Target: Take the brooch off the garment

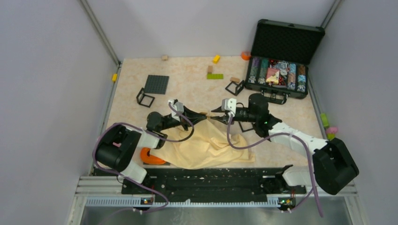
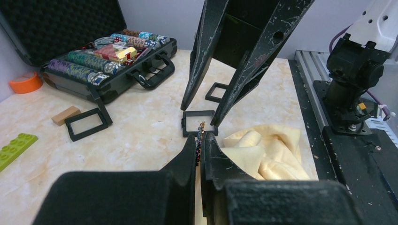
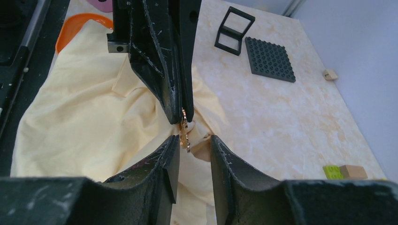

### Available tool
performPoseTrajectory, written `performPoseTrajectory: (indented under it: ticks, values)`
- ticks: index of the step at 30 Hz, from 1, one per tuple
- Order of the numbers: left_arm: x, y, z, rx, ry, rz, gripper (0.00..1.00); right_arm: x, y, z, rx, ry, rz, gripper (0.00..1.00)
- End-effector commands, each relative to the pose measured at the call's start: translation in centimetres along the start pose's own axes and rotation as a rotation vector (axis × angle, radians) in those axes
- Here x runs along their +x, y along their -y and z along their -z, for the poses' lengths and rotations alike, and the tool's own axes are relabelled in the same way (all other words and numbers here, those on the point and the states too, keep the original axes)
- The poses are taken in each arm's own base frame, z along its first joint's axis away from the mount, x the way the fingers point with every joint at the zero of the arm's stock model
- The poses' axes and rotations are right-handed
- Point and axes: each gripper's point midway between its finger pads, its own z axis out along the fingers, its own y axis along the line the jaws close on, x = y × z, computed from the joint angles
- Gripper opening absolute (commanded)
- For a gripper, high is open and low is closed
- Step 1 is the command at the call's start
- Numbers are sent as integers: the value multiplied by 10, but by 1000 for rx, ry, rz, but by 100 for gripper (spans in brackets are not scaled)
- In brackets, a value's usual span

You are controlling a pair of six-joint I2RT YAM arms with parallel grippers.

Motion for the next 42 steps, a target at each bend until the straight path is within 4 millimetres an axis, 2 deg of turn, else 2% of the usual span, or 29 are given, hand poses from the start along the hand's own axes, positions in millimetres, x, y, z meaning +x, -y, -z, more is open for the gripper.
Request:
performPoseTrajectory:
  ticks: [1,9,13,17,20,21,23,24,25,28,32,35,39,42]
  values:
    - [-42,6,-7,49,108,-155,0,-17,8,-4,-31,43,55,32]
    - [-43,5,-9,51,109,-163,0,-10,6,-9,-57,30,37,32]
    - [-43,6,-9,58,109,-167,0,-11,8,-14,-72,40,34,25]
    - [-44,7,-9,63,110,-170,0,-13,11,-17,-81,47,31,11]
    - [-45,6,-9,62,112,-173,0,-13,11,-18,-90,43,24,8]
    - [-45,7,-9,63,112,-173,0,-12,11,-18,-91,40,21,2]
    - [-45,6,-9,56,113,-172,1,-12,13,-17,-85,13,1,0]
    - [-44,4,-9,44,111,-168,16,-10,15,-16,-82,-15,-17,0]
    - [-42,2,-8,34,103,-167,25,-10,17,-15,-79,-40,-24,0]
    - [-34,-7,-4,-33,67,-173,39,-7,25,-7,-50,-135,-31,0]
    - [-23,-18,-1,-95,-7,-177,67,-2,39,7,-3,-295,-62,0]
    - [-8,-24,-4,-114,-67,-145,86,-2,41,16,-3,-385,-81,0]
    - [11,-34,-14,-117,-141,-122,89,-11,42,21,21,-414,-58,0]
    - [25,-41,-19,-145,-204,-114,85,-16,39,21,12,-433,-41,0]
